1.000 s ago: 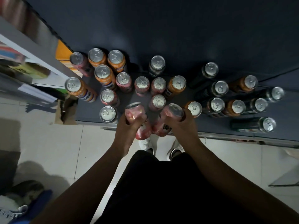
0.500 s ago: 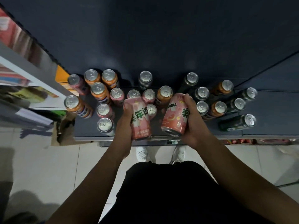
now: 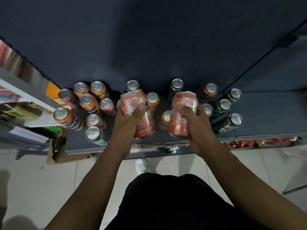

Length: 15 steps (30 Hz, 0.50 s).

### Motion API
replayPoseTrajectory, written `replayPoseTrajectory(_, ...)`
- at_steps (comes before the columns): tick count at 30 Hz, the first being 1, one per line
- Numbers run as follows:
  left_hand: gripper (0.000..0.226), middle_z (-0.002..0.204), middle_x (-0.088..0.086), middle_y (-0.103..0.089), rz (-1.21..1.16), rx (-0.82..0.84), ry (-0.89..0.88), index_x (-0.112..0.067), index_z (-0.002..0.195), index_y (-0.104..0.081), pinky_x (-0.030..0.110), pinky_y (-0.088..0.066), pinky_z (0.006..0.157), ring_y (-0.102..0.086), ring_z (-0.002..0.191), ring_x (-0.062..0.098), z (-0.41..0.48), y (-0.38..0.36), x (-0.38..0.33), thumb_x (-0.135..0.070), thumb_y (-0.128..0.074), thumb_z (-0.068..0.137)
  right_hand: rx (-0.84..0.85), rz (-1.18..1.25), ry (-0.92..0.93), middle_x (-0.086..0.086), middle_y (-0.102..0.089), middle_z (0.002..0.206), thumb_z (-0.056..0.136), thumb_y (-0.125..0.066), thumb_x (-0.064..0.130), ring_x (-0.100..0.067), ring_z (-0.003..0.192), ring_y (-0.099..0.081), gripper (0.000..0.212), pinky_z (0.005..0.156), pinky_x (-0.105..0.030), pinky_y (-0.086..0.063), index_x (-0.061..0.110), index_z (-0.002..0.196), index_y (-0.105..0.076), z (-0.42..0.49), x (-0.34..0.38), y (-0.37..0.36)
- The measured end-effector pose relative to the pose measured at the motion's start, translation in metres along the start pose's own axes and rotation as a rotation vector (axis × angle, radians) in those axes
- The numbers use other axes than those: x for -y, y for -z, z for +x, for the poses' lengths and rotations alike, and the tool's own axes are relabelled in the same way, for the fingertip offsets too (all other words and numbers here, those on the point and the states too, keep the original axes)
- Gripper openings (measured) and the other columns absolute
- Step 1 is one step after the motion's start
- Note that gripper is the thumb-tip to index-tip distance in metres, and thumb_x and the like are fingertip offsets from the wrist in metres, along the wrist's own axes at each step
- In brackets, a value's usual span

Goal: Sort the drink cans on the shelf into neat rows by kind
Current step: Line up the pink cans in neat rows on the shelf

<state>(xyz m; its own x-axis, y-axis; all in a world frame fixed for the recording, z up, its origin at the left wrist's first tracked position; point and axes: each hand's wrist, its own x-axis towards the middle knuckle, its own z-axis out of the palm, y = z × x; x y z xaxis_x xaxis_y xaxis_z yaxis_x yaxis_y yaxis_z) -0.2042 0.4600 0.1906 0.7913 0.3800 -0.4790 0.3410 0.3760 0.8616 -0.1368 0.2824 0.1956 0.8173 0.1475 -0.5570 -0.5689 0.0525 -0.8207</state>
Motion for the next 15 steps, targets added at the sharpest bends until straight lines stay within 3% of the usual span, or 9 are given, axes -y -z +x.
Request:
replayPoseTrajectory(4,0.072,0.104,-0.015,-0.076,0.077,0.077,-0.072,-0.037,0.117,-0.061,0.041,-0.058,0.091,-0.073,0.101,0.010,-0.020,-0.048,-0.004,-0.053,-0.091,0.053,-0.095,-0.030,0.169,0.001,-0.069,0.116,0.087,-0.078,0.030,-0.017,0.102,-0.072,0.047,0.085,-0.044,-0.062,0.029,0.127,-0.054,-0.021,0.013,0.044)
replayPoseTrajectory(7,0.067,0.097,-0.017,-0.077,0.105,0.141,-0.161,-0.034,0.113,-0.061,0.038,-0.059,0.090,-0.074,0.094,0.006,-0.043,-0.098,-0.006,-0.048,-0.086,0.053,-0.150,0.003,0.312,0.006,-0.069,0.108,0.086,-0.079,0.026,-0.007,0.093,-0.072,0.043,0.080,-0.033,-0.061,0.028,0.122,-0.054,-0.043,0.023,0.086)
replayPoseTrajectory(9,0.063,0.099,-0.011,-0.077,0.125,0.172,-0.209,-0.030,0.113,-0.063,0.039,-0.061,0.086,-0.075,0.095,0.011,-0.058,-0.133,-0.004,-0.042,-0.092,0.059,-0.191,0.018,0.383,0.007,-0.067,0.106,0.085,-0.080,0.023,-0.004,0.091,-0.071,0.048,0.078,-0.029,-0.061,0.025,0.125,-0.053,-0.060,0.030,0.119)
replayPoseTrajectory(11,0.065,0.102,-0.003,-0.076,0.153,0.206,-0.269,-0.023,0.117,-0.065,0.041,-0.062,0.081,-0.074,0.096,0.018,-0.075,-0.170,0.000,-0.046,-0.083,0.060,-0.226,0.042,0.455,0.008,-0.065,0.104,0.084,-0.081,0.019,-0.001,0.088,-0.070,0.054,0.078,-0.027,-0.061,0.021,0.128,-0.050,-0.078,0.036,0.156)
replayPoseTrajectory(15,0.061,0.095,-0.010,-0.076,0.247,0.290,-0.362,-0.028,0.111,-0.064,0.027,-0.060,0.072,-0.074,0.088,0.009,-0.109,-0.237,0.016,-0.051,-0.080,0.058,-0.309,0.049,0.594,0.010,-0.064,0.100,0.083,-0.082,0.012,0.001,0.085,-0.068,0.056,0.074,-0.021,-0.057,0.020,0.128,-0.049,-0.111,0.047,0.229)
